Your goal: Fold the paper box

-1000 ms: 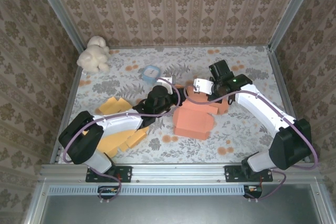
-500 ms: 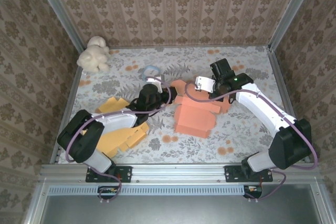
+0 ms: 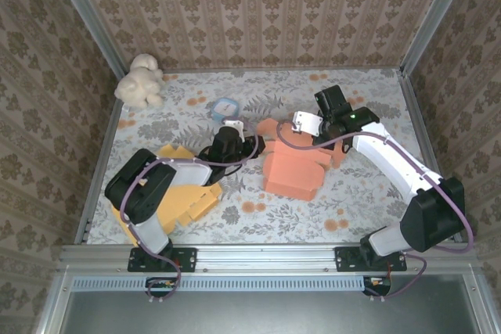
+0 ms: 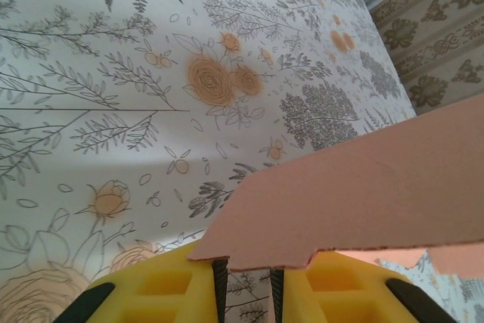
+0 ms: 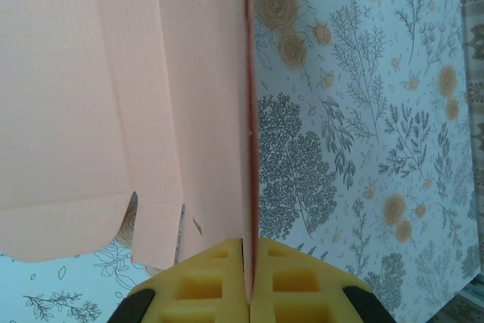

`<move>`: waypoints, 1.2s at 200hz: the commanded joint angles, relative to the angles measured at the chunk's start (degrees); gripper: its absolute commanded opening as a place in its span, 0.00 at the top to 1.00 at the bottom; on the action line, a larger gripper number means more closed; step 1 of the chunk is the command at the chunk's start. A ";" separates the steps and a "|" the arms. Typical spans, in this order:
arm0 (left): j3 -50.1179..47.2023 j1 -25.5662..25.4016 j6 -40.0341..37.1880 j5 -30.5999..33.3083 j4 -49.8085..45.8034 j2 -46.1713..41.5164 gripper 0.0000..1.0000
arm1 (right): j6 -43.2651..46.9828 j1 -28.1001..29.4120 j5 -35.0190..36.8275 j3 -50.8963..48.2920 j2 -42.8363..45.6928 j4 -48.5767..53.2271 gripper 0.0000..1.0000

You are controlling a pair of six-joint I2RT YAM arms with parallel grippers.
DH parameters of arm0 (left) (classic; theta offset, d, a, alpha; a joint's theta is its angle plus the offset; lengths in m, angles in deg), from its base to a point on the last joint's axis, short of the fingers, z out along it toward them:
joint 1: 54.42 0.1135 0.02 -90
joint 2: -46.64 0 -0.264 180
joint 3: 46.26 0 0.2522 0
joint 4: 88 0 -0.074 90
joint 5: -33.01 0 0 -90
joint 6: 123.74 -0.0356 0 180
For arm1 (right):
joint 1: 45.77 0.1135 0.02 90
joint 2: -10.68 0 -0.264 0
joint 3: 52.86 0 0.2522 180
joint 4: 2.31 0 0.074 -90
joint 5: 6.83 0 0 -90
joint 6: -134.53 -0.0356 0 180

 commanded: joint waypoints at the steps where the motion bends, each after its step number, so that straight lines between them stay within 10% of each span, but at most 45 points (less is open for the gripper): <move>1: 2.96 -0.73 2.93 -4.78 3.49 1.61 0.75 | -2.58 -0.20 -0.38 1.81 -1.38 0.28 1.00; 107: 3.55 -2.68 2.14 -5.00 4.02 2.05 0.71 | -3.70 -0.19 0.10 -2.07 -1.84 -4.78 1.00; 240: -16.49 5.33 -23.63 7.35 6.77 -21.29 0.68 | 14.38 3.35 1.95 -13.78 7.07 -21.55 1.00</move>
